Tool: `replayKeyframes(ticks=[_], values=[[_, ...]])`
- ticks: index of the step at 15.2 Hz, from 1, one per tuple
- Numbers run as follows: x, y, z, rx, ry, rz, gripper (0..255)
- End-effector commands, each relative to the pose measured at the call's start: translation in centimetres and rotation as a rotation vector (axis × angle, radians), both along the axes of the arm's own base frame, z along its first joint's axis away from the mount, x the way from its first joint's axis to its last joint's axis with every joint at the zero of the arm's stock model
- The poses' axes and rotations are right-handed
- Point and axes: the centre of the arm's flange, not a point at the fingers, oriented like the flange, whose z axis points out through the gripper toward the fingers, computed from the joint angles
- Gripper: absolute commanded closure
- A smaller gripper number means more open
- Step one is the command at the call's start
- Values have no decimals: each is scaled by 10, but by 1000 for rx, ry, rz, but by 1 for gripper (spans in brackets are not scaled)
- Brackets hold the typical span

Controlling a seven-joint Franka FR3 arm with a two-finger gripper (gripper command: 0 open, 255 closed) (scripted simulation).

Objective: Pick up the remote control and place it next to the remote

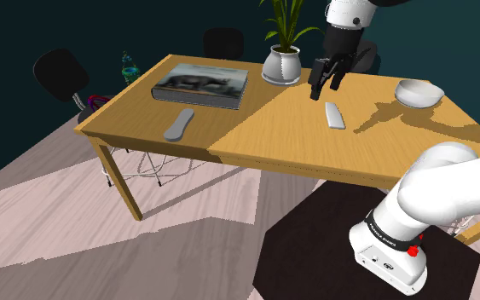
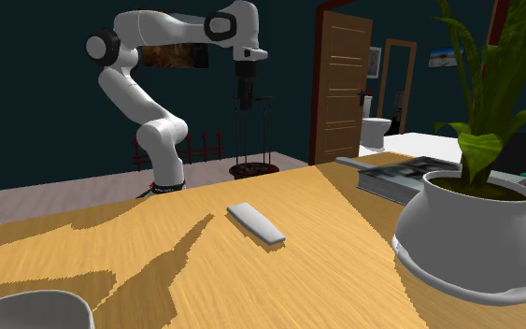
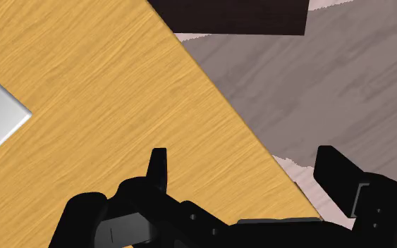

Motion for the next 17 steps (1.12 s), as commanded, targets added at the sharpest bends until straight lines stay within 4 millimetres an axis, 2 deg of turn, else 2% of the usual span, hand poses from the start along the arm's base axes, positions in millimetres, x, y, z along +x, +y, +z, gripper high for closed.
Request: replayKeyframes(ticks=[1, 9, 17], values=[[0, 0, 0, 0, 0, 0, 0], [53, -76, -51, -1, 1, -207, 0], [89, -161, -102, -2, 1, -414, 0]])
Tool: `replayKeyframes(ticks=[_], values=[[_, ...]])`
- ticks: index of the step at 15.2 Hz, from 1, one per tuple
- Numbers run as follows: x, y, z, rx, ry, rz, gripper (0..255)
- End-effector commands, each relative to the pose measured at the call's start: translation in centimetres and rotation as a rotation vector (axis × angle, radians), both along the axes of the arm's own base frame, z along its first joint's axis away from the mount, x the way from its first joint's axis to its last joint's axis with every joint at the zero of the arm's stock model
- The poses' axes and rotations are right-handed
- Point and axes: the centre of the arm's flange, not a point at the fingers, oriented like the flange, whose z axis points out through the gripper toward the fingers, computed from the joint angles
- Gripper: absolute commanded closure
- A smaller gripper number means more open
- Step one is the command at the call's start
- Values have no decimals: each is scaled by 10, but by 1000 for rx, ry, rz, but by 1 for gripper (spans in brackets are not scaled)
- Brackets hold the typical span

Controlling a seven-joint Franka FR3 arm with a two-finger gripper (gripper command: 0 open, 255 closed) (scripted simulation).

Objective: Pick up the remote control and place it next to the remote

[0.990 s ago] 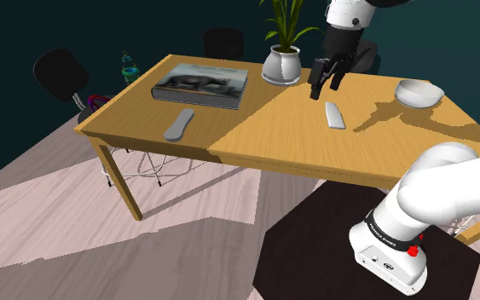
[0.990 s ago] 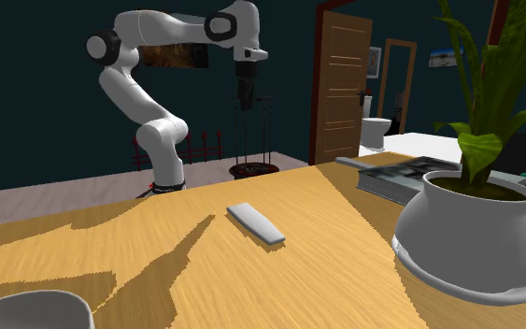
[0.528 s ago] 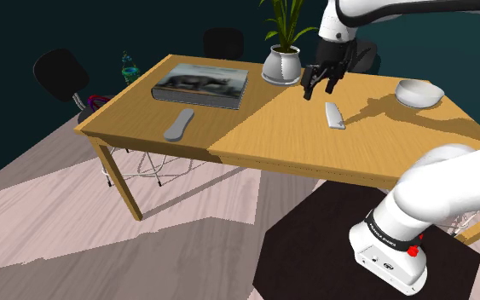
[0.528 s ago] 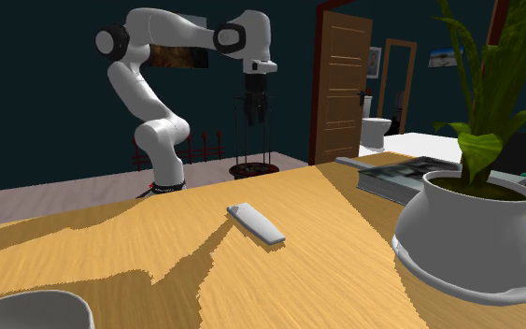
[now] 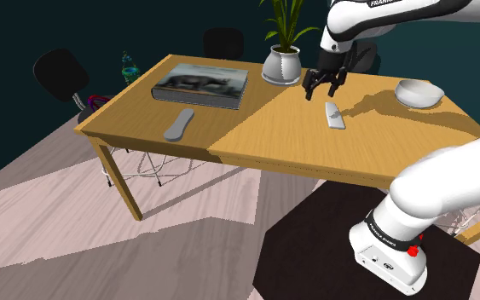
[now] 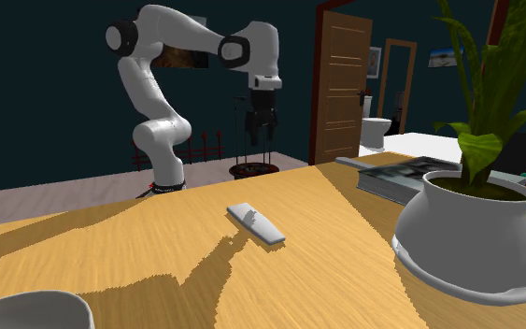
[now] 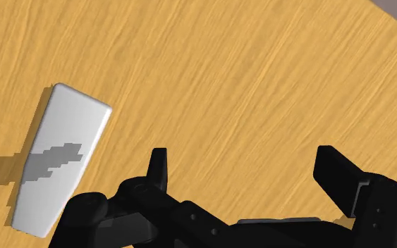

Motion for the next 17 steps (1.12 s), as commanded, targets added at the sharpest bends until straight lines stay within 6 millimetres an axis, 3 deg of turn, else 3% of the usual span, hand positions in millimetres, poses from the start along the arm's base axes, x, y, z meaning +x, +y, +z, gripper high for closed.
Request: replayKeyframes(ticks=[1, 9, 17], values=[[7, -24, -14, -1, -1, -53, 0], [23, -115, -65, -2, 0, -260, 0], [19, -208, -115, -4, 1, -468, 0]])
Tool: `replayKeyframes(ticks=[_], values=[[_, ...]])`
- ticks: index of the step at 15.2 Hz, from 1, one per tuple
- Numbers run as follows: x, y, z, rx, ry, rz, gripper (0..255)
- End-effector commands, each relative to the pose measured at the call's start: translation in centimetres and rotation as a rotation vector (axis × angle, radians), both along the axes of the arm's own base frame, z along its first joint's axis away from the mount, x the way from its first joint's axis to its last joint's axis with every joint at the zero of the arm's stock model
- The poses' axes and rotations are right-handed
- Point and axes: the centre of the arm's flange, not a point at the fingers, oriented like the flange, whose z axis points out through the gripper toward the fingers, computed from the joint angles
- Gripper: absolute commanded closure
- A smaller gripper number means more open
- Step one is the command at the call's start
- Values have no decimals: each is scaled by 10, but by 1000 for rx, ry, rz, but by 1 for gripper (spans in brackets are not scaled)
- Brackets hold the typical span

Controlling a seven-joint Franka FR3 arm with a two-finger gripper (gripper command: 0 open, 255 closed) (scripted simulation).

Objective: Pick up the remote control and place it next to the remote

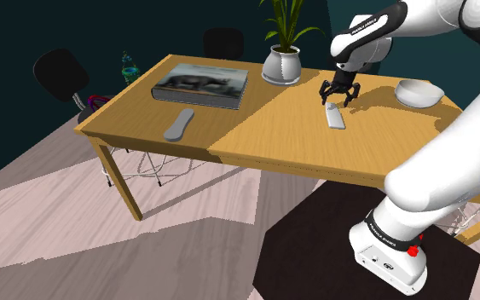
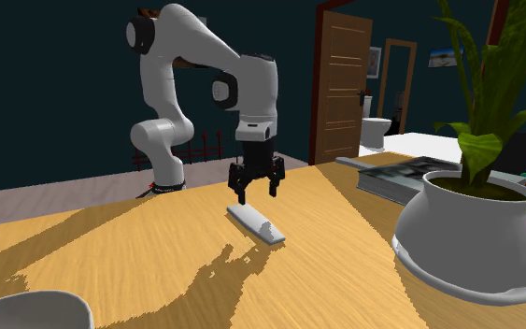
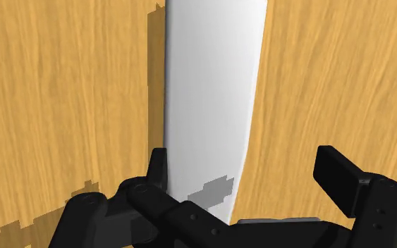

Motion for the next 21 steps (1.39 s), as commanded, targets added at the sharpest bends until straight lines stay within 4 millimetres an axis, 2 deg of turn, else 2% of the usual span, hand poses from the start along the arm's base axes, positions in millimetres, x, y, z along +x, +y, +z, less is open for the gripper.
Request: replayKeyframes(ticks=[1, 9, 16, 17, 21], values=[[-3, -22, -14, -1, 0, -47, 0], [-3, -22, -54, -1, 0, -47, 0], [-3, -22, -54, -1, 0, -47, 0], [-3, -22, -54, -1, 0, -47, 255], [-3, -22, -53, -1, 0, -47, 255]])
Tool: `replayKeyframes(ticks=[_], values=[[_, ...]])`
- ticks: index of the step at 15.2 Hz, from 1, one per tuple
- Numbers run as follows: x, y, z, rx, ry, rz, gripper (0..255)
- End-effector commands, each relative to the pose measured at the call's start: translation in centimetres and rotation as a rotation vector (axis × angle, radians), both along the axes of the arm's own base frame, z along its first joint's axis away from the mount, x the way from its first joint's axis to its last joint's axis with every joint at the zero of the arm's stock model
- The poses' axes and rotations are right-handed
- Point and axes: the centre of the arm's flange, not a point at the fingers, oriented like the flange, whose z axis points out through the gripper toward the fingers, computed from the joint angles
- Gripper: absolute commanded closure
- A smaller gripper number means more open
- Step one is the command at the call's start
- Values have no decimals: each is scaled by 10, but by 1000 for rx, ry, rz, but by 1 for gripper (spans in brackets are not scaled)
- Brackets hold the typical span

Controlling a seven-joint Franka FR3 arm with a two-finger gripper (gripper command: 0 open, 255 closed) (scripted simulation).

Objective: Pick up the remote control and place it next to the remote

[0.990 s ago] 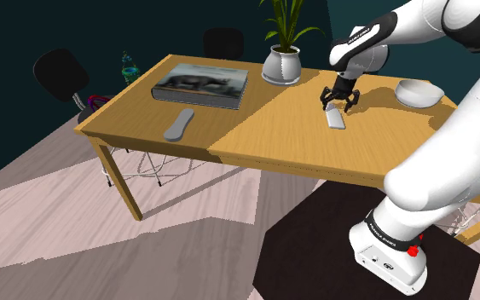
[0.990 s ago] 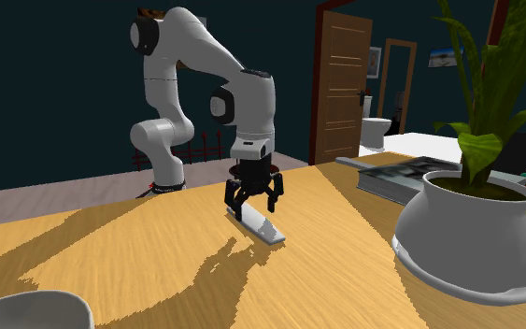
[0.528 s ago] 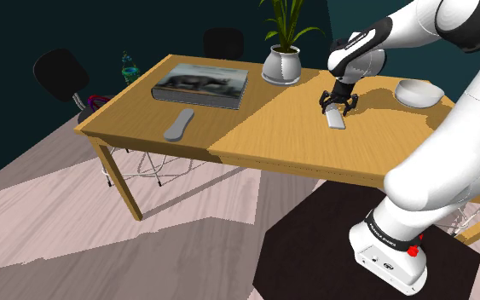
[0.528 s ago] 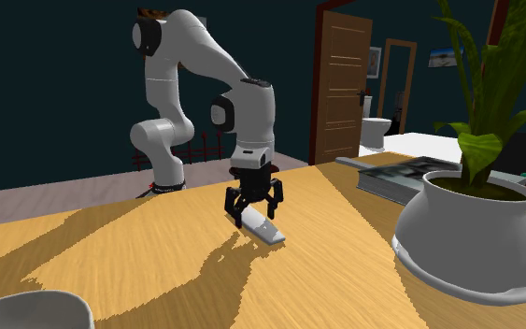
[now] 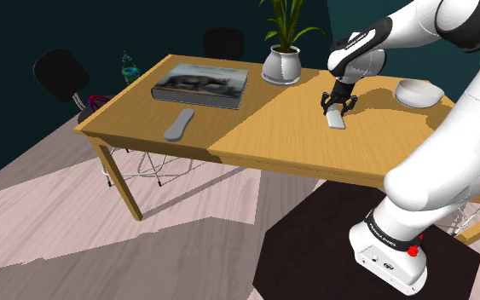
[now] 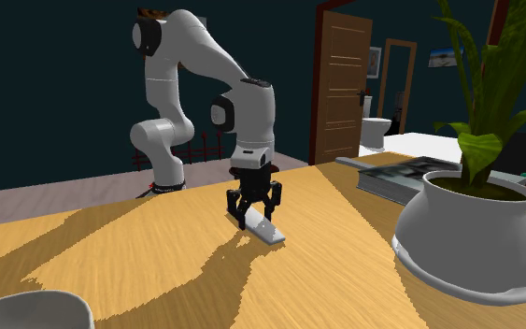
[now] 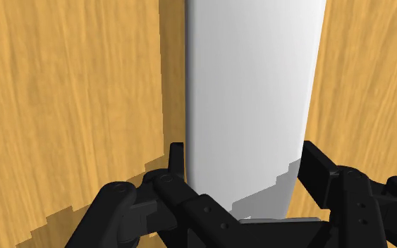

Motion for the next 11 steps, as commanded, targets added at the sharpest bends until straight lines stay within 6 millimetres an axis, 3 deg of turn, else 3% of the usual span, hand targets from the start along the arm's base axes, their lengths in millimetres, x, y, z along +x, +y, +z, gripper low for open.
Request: replayKeyframes(ticks=[1, 5, 11], values=[[0, 0, 0, 0, 0, 0, 255], [0, 0, 0, 0, 0, 0, 255], [0, 0, 32, 0, 0, 0, 255]])
